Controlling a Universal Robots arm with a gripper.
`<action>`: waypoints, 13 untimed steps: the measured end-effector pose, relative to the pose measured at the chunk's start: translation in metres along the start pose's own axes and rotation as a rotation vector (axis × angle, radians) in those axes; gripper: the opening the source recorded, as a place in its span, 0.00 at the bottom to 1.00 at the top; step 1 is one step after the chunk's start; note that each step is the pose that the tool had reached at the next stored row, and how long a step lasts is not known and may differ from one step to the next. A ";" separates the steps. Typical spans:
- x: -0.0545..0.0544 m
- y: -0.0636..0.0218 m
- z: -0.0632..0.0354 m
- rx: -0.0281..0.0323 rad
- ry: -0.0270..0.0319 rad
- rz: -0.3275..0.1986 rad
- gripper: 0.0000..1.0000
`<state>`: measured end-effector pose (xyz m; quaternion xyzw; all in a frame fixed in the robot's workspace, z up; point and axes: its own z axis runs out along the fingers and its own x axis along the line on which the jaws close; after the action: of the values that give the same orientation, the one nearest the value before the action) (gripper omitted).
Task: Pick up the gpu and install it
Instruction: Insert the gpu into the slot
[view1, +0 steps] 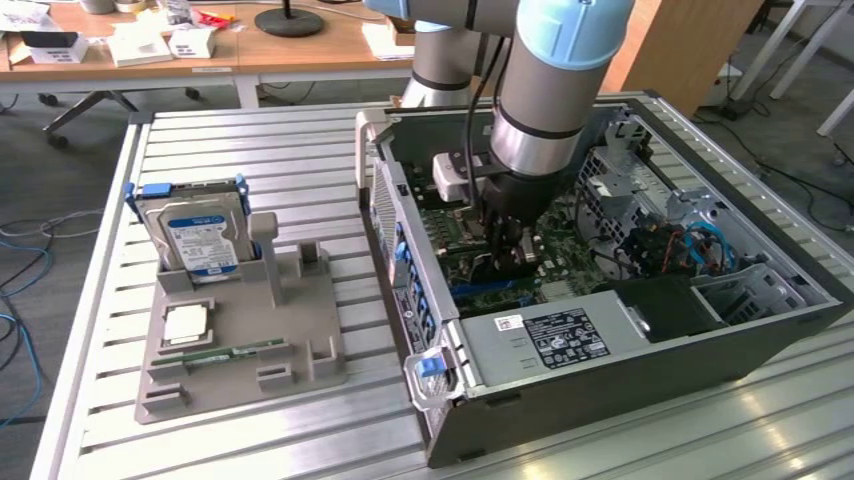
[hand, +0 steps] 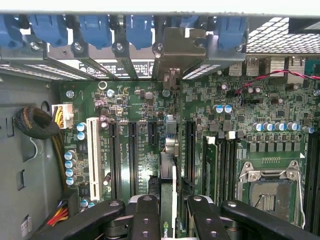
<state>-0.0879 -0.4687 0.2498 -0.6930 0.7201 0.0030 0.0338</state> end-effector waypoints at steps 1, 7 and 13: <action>0.000 0.0000 0.0000 -0.0001 0.0001 0.000 0.26; 0.000 0.0002 0.0010 0.0000 0.0001 0.000 0.26; 0.000 0.0003 0.0028 -0.0002 0.0005 0.000 0.26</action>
<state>-0.0880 -0.4688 0.2470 -0.6929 0.7202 0.0029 0.0336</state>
